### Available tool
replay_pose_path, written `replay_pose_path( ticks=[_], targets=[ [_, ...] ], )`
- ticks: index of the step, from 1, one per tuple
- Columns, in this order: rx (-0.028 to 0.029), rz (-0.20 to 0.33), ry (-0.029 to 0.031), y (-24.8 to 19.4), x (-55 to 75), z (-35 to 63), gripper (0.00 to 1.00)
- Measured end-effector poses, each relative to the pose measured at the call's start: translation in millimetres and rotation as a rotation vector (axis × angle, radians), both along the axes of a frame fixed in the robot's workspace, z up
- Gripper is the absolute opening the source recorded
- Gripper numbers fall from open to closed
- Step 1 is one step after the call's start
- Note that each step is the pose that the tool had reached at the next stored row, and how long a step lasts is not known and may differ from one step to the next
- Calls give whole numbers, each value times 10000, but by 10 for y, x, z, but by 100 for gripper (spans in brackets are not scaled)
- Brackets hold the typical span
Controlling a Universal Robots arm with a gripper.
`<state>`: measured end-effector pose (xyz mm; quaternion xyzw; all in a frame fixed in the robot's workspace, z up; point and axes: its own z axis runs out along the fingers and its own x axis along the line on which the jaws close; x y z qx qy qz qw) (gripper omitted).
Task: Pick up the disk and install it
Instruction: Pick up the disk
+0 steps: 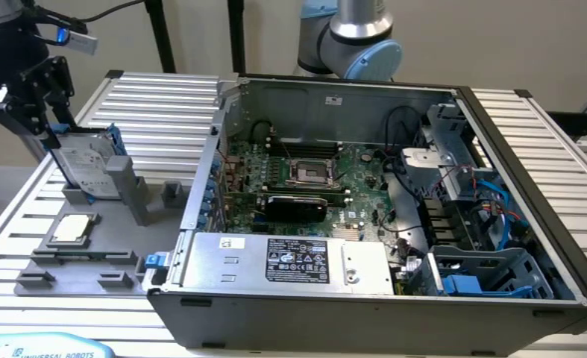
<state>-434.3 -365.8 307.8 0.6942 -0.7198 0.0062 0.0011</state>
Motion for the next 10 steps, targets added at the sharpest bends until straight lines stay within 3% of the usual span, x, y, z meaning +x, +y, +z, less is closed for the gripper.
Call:
replay_pose_path(
  ticks=[10],
  targets=[
    [0,8,-22,1,-1,-156,54]
  ],
)
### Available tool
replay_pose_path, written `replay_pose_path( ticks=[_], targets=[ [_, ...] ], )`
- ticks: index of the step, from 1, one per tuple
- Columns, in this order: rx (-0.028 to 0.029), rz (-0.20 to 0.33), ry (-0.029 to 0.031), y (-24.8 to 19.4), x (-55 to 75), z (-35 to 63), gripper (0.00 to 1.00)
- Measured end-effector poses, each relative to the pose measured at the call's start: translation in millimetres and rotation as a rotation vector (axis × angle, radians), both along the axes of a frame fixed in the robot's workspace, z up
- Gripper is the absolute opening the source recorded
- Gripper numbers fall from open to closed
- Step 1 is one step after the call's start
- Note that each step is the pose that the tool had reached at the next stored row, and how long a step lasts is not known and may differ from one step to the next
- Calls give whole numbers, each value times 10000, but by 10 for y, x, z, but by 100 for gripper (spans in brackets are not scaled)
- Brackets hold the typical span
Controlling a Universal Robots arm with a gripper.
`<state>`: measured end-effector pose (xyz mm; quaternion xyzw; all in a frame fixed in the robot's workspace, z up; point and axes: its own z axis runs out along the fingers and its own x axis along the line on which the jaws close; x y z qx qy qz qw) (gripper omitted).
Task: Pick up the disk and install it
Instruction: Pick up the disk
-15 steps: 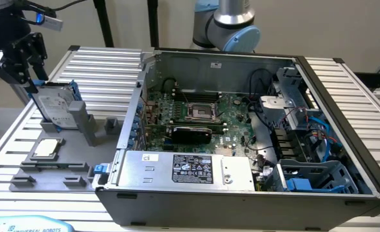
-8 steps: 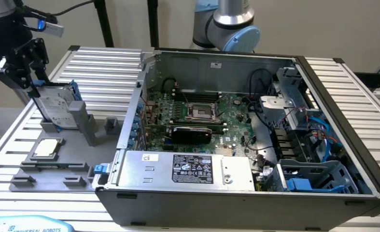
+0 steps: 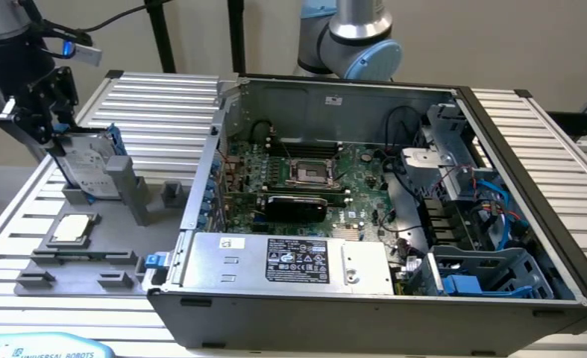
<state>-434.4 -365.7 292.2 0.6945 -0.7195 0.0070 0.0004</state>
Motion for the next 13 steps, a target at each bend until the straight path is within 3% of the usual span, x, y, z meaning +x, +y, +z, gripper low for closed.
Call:
replay_pose_path(
  ticks=[2,5,11,13],
  targets=[
    [-1,4,2,0,0,-11,52],
    [-1,10,2,0,0,-16,38],
    [-1,15,2,0,0,-23,38],
    [0,15,1,0,0,-24,33]
  ],
)
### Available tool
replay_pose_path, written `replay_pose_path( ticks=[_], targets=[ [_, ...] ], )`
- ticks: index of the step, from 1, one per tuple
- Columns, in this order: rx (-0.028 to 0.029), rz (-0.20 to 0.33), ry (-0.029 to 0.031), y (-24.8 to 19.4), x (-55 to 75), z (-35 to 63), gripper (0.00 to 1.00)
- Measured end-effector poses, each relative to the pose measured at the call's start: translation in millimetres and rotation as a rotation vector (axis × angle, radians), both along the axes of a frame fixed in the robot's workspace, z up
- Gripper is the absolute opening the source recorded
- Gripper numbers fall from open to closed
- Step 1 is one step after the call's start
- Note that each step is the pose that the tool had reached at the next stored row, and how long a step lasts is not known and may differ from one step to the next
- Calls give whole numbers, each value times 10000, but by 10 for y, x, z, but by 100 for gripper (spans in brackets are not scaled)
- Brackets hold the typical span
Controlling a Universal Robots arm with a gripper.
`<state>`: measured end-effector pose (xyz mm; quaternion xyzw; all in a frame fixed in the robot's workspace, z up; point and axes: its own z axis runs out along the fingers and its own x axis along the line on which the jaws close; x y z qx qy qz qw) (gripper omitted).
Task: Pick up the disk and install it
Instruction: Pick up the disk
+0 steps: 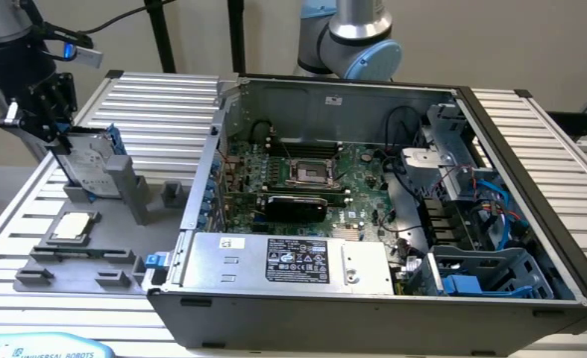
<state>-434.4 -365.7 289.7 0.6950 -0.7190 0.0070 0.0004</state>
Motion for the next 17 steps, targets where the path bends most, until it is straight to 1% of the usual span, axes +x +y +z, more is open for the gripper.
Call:
replay_pose_path(
  ticks=[6,13,17],
  targets=[
    [0,-1,-2,-1,0,-1,33],
    [-1,0,0,-41,0,-1,33],
    [-1,1,0,-44,0,-1,33]
  ],
)
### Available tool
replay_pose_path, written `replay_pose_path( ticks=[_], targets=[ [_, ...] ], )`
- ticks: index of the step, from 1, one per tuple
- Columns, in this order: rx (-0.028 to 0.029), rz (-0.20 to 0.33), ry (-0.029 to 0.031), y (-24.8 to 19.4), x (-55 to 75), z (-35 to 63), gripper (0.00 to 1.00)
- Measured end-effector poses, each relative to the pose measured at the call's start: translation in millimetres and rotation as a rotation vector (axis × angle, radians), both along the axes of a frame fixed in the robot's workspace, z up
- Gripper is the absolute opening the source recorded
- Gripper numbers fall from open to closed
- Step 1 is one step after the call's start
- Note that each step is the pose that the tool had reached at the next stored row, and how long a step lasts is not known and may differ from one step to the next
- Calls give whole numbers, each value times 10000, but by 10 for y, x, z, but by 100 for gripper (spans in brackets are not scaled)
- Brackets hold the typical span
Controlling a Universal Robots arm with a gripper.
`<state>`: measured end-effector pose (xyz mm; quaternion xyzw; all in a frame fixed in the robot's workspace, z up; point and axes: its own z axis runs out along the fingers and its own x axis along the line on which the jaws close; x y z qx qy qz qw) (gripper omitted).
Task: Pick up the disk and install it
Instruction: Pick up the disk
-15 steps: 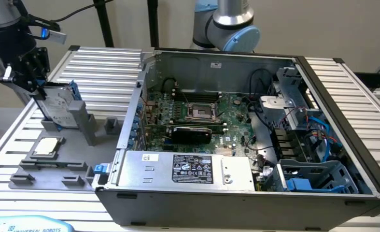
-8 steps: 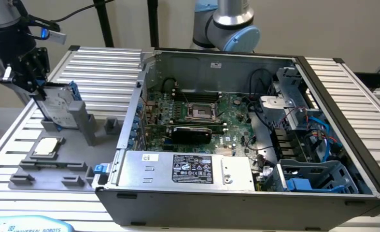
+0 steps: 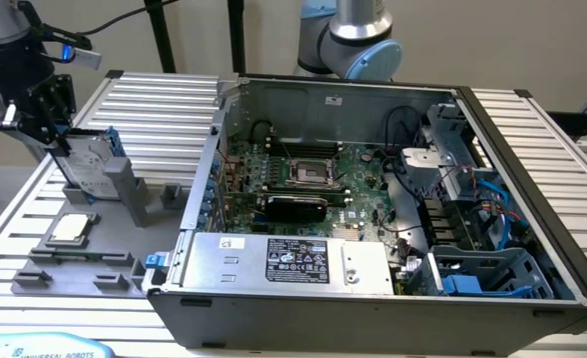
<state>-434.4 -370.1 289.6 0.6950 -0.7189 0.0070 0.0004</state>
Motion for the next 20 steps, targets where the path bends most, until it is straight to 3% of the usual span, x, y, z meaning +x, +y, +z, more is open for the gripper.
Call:
replay_pose_path(
  ticks=[12,15,20],
  targets=[
    [2,-1,-1,0,-1,11,33],
    [16,-1,0,0,0,61,33],
    [42,0,0,0,0,226,33]
  ],
)
